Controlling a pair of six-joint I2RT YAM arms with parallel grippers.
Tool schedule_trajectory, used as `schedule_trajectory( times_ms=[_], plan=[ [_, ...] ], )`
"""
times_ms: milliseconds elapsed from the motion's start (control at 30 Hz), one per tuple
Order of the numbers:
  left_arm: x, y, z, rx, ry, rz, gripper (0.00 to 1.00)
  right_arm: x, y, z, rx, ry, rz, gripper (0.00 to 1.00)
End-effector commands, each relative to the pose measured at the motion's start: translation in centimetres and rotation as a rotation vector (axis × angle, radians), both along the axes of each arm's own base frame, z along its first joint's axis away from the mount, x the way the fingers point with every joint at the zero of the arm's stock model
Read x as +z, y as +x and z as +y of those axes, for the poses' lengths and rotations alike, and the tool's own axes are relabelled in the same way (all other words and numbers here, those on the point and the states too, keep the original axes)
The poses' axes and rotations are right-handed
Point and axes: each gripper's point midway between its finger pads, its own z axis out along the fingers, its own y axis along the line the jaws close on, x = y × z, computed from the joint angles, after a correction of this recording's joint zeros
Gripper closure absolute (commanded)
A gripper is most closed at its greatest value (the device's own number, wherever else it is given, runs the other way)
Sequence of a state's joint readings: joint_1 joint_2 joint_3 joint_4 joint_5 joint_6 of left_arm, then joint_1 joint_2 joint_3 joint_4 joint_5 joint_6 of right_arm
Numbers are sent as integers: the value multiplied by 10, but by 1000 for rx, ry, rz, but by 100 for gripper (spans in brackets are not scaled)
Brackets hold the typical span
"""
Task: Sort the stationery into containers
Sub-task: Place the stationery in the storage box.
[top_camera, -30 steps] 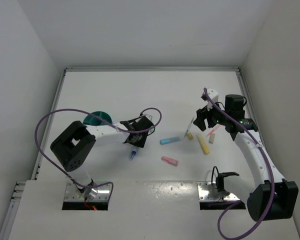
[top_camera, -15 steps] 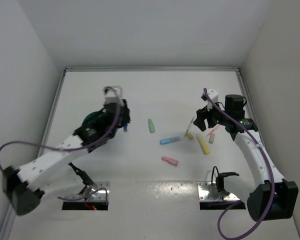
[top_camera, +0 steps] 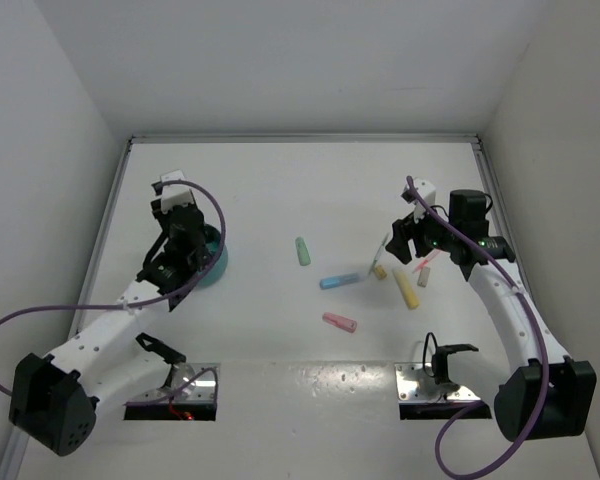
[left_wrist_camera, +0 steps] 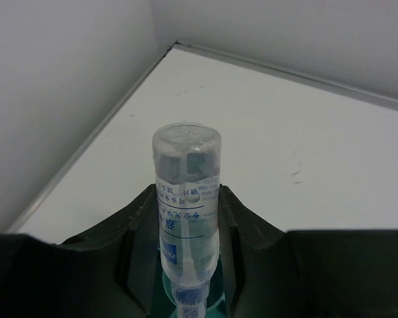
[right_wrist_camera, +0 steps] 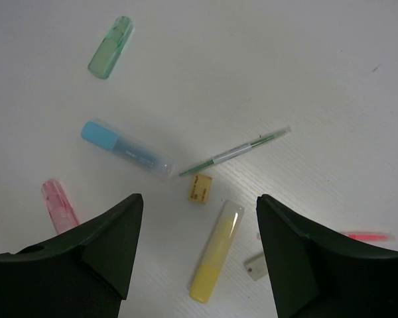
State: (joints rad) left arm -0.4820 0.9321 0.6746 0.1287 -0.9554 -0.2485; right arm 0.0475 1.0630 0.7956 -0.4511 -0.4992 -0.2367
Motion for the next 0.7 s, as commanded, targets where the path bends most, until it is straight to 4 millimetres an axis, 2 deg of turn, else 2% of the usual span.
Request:
schedule_trajectory(
  times_ms=[0,167,233,267,300,367,433,533,667],
  plan=[
    [32,14,13,21,22,-121,100,21,10,3,23,10,-64,30],
    [21,27,24,17,53,-92,100,21,10,3,28,4,-69,30],
    [7,32,24,12,66,-55,100,21,10,3,28,4,-69,30],
    [7,34,22,1,58,-59,100,18,11,3,28,4,-60,30],
    [-8,34,20,-11,62,-28,100,17,9,3,28,4,-51,30],
    [-16,34,22,-14,54,-22,100,17,9,3,28,4,-50,30],
    [-13,36,18,-34,39,-41,100,17,9,3,28,4,-50,30],
    [-24,43,13,-55,43,-2,100,14,9,3,28,3,-41,30],
    [-26,47,11,-55,37,3,100,14,9,3,28,3,-41,30]
  ],
)
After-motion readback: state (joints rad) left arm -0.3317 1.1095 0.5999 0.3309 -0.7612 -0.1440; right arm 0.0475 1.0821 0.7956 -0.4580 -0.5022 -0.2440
